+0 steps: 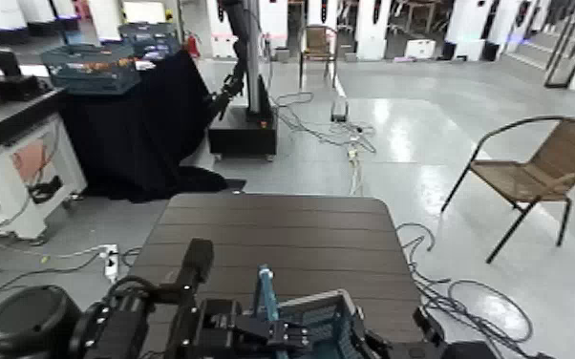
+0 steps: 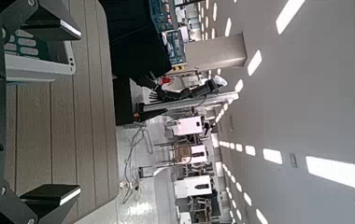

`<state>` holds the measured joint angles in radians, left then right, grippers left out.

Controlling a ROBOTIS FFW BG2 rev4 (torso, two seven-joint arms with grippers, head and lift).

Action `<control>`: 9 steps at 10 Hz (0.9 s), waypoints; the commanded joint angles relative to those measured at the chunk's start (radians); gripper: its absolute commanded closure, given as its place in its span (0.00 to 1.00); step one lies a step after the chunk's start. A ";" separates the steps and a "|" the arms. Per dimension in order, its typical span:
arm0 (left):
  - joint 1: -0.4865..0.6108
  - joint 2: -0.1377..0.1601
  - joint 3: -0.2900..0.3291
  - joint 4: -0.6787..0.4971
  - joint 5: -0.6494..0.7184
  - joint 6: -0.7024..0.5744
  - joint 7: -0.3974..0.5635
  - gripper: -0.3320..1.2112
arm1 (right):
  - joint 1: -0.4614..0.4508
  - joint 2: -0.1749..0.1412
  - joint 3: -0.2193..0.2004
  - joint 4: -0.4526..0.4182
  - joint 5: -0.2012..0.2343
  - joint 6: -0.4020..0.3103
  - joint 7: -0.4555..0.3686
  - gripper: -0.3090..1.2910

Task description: Place the crate on the table.

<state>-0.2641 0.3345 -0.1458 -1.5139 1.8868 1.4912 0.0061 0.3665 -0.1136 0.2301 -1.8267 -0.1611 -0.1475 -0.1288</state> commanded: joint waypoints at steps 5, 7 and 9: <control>-0.007 0.000 0.002 0.018 0.000 -0.002 0.002 0.98 | -0.001 0.002 0.002 0.003 -0.002 -0.004 0.000 0.28; -0.044 0.001 -0.011 0.058 -0.005 0.001 0.005 0.98 | -0.003 0.000 0.005 0.006 -0.006 -0.007 0.000 0.28; -0.087 -0.008 -0.024 0.109 -0.028 0.007 0.005 0.98 | -0.005 0.000 0.006 0.009 -0.009 -0.009 0.000 0.28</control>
<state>-0.3372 0.3310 -0.1663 -1.4219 1.8682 1.4970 0.0103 0.3623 -0.1135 0.2364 -1.8187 -0.1692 -0.1562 -0.1288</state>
